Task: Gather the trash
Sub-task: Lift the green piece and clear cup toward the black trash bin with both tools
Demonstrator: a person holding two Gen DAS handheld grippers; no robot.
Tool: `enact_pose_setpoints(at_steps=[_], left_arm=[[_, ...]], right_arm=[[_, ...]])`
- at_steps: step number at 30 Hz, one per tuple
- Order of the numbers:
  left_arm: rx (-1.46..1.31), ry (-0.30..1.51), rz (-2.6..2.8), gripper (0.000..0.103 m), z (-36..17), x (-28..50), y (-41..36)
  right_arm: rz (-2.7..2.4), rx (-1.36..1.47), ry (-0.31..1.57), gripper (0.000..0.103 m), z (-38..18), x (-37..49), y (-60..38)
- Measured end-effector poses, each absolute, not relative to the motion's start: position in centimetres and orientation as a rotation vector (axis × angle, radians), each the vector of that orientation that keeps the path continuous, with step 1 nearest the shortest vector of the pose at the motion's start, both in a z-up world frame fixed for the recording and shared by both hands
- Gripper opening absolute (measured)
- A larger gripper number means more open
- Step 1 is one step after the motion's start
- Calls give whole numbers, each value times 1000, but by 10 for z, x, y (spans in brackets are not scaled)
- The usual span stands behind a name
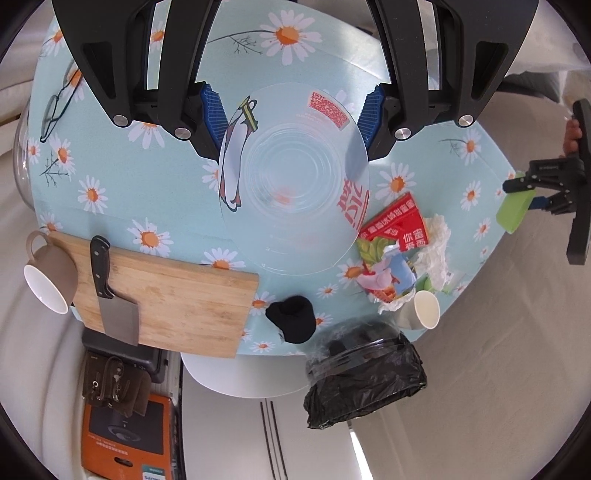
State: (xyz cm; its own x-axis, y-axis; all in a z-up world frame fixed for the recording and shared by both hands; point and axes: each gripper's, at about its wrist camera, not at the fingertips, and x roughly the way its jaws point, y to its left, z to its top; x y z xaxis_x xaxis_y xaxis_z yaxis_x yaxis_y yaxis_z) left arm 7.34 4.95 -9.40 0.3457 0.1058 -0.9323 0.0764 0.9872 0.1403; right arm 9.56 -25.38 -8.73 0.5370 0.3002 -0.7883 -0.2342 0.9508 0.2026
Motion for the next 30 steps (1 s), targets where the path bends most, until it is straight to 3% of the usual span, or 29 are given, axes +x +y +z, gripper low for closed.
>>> enact_pose_setpoints(at_steps=[12,30], left_arm=[[187,1138,-41,67,-44,145,48],[175,1025,-99,67,26,275,89]], right_arm=[[239,68,868,55,-41,141,-259],[273,24,754,55,39,274,-200]])
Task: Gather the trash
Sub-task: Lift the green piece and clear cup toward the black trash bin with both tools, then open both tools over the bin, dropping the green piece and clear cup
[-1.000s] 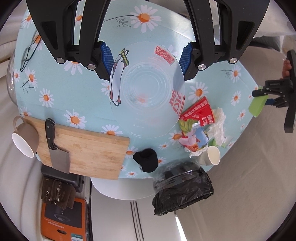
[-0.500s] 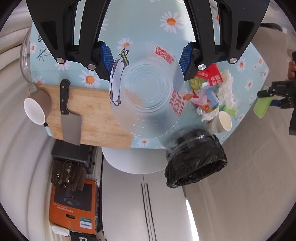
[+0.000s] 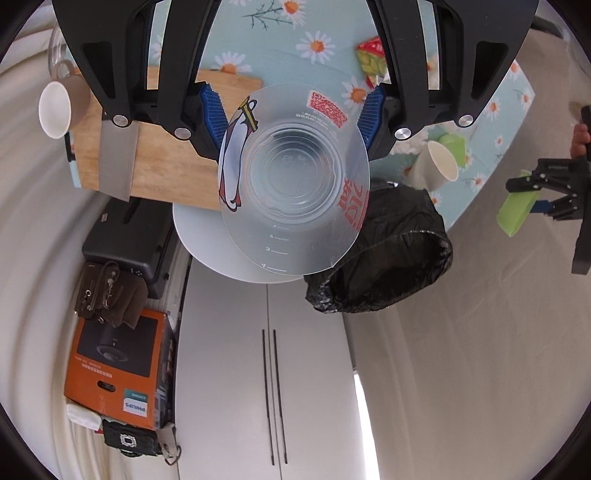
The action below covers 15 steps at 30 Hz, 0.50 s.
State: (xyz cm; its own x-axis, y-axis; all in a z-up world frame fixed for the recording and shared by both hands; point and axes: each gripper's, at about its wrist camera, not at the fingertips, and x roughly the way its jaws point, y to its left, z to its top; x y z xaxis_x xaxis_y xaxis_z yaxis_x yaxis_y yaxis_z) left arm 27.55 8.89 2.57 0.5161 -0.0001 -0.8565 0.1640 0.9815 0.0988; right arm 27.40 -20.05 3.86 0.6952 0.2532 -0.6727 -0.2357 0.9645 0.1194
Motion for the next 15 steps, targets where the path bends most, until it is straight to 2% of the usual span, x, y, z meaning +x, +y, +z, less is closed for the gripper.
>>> enact_pose_setpoints(at_steps=[15], left_arm=[[161,958,-261,67,33,375,74]], right_arm=[[329,-19,732,55,50,359,-139]])
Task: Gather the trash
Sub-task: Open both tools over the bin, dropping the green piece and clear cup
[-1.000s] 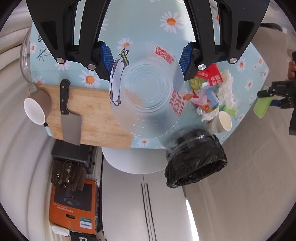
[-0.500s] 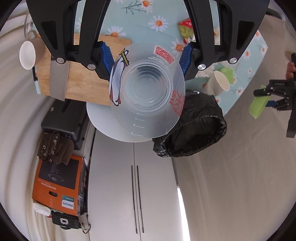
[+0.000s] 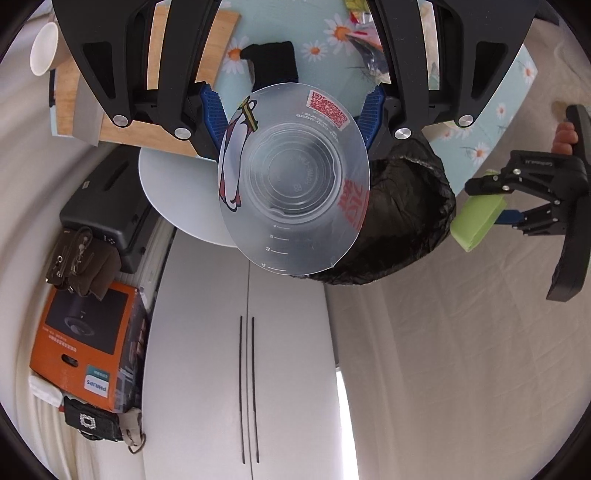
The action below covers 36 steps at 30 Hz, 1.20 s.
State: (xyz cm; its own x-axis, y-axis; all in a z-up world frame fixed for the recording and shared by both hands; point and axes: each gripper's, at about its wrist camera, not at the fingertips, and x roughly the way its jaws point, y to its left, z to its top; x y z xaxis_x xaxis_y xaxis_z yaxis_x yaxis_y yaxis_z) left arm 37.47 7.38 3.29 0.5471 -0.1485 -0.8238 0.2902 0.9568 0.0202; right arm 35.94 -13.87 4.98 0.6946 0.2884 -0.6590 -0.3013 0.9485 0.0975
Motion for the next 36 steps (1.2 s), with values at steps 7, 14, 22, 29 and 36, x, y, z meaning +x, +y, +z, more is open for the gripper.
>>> enact_pose_setpoints(at_steps=[7,14,22,29,36], left_arm=[[165,954,-304,67,26,407,77],[223,844,-278,98,19,416,77],[179,865,-288,97,3,402,83],[160,885,-256,97,5,384,85],[156,896,-216,97,11,358,89]], right_arm=[[363,-8,723,56,52,393,-113],[413,17,695,83,43,420,-93],[362,57,713,86,25,417,-106],[315,77,721,87,24,398,-127],[298,72,716,87,33,375,-138]])
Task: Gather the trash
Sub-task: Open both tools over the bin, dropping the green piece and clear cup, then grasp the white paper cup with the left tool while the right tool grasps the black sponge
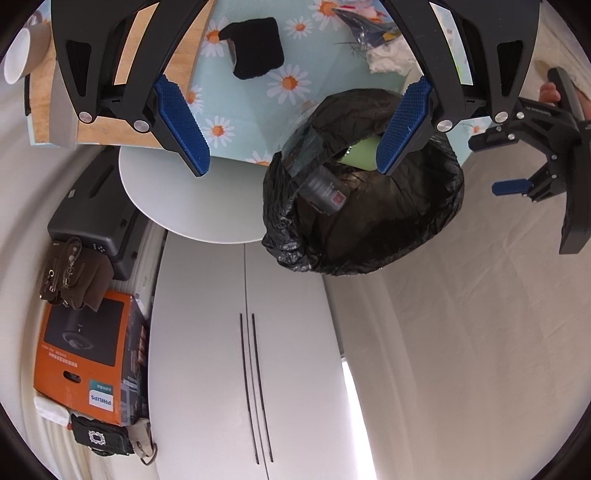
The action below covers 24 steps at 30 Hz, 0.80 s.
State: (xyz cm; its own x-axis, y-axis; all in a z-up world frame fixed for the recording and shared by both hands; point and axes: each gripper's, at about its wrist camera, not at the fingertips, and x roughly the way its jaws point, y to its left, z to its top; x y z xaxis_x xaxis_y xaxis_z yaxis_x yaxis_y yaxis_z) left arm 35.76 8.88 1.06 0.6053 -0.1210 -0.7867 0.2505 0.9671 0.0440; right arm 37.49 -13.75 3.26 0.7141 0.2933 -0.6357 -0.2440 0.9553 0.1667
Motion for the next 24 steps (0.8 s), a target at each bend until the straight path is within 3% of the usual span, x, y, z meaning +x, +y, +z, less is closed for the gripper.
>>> enact_pose_setpoints(at_steps=[14,24], left_arm=[[73,921,-166,97,15,311,109],[100,994,-138,97,-11,293,103]], right_arm=[[268,43,720,87,46,332,-150],[251,18,770,87,32,322,-159]])
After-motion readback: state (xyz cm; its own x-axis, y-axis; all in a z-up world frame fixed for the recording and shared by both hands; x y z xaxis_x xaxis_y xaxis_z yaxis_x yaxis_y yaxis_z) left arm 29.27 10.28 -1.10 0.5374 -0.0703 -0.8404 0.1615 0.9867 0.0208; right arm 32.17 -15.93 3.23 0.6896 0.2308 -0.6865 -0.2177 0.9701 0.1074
